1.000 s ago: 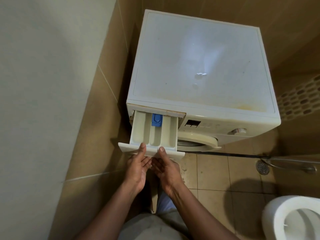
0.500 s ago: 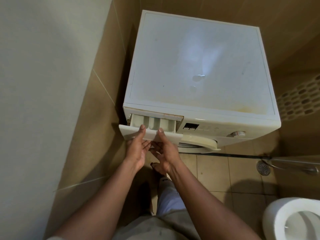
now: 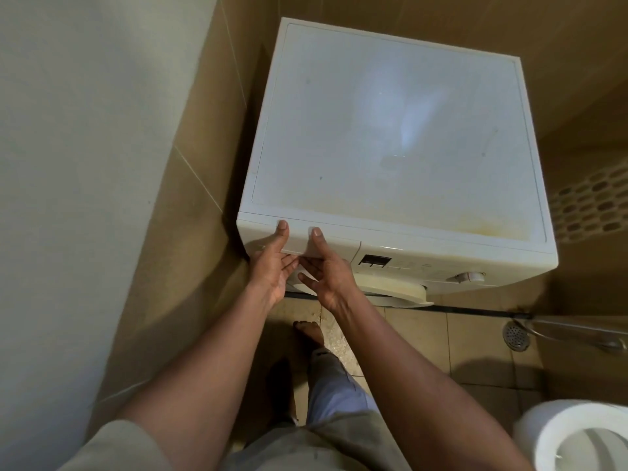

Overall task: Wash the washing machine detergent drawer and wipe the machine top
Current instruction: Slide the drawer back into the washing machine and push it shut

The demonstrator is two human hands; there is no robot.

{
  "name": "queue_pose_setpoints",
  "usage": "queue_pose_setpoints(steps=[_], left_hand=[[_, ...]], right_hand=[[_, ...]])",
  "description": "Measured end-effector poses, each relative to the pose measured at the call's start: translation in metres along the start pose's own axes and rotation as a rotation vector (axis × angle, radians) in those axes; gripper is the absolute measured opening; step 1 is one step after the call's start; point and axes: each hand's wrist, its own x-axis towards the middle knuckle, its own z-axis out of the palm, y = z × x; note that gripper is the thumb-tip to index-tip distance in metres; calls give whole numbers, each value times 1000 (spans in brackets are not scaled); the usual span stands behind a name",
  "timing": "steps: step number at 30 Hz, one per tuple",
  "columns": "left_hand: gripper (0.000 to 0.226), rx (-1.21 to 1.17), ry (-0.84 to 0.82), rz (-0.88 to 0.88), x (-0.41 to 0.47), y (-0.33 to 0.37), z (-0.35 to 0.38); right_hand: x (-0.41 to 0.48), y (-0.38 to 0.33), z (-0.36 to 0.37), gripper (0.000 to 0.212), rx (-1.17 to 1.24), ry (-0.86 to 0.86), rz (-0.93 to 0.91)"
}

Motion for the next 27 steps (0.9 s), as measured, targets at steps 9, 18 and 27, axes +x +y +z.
queue_pose_setpoints(steps=[9, 18, 27], left_hand=[[68, -29, 26, 17, -22, -13, -9], [58, -36, 68, -49, -91, -61, -51], [61, -15, 53, -60, -105, -69, -62]], right_hand=[[-25, 18, -2, 78, 7, 22, -28], [-89, 78, -38, 54, -24, -44, 18], [-101, 92, -45, 58, -44, -43, 22]])
